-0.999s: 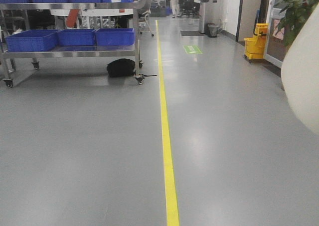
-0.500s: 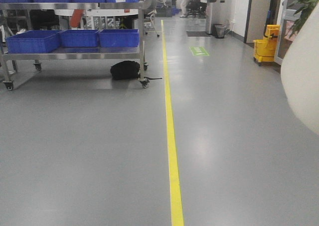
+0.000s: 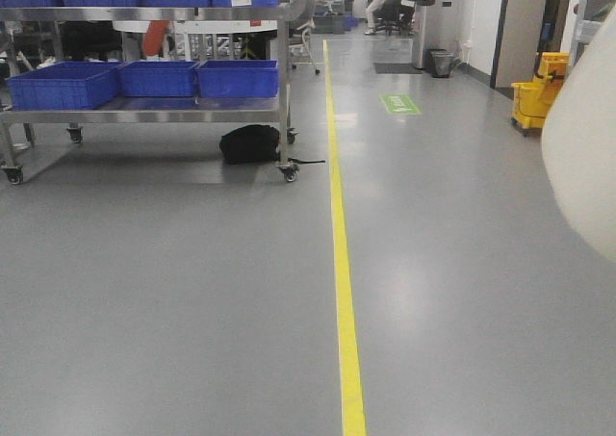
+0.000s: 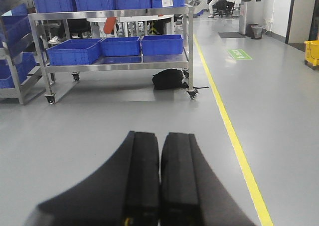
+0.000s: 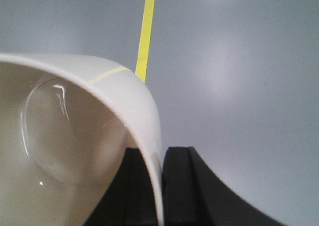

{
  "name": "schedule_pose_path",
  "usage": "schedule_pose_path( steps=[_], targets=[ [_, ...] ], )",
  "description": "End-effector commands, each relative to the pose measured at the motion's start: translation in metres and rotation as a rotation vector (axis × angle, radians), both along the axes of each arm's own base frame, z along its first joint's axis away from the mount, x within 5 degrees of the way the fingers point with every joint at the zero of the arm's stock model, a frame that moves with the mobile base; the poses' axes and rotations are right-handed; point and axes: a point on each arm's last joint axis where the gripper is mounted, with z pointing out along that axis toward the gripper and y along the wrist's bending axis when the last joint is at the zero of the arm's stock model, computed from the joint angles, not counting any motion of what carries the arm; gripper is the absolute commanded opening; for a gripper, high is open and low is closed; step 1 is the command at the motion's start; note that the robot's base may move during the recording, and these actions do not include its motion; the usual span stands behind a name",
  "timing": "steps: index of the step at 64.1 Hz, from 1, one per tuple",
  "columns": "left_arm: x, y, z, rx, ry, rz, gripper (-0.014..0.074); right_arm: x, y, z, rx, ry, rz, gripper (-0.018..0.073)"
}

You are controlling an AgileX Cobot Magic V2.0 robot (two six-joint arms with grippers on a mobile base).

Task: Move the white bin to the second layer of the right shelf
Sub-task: 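Drive along the yellow floor line past the crate carts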

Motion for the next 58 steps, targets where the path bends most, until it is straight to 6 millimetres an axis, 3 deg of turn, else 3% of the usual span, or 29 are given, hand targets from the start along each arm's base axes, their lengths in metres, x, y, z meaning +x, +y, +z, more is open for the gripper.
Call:
schedule_pose_path(
  steps=[1, 58],
  targets=[
    [0.0003, 0.0003, -0.0041, -0.011, -0.06, 0.001, 0.0085, 0.0043, -0.0001, 0.0164, 0.003, -0.119, -0.001, 0.005],
    [0.0003, 0.0003, -0.0041, -0.011, -0.06, 0.001, 0.0085, 0.0043, -0.0001, 0.0163, 0.002, -0.118, -0.001, 0.005]
  ],
)
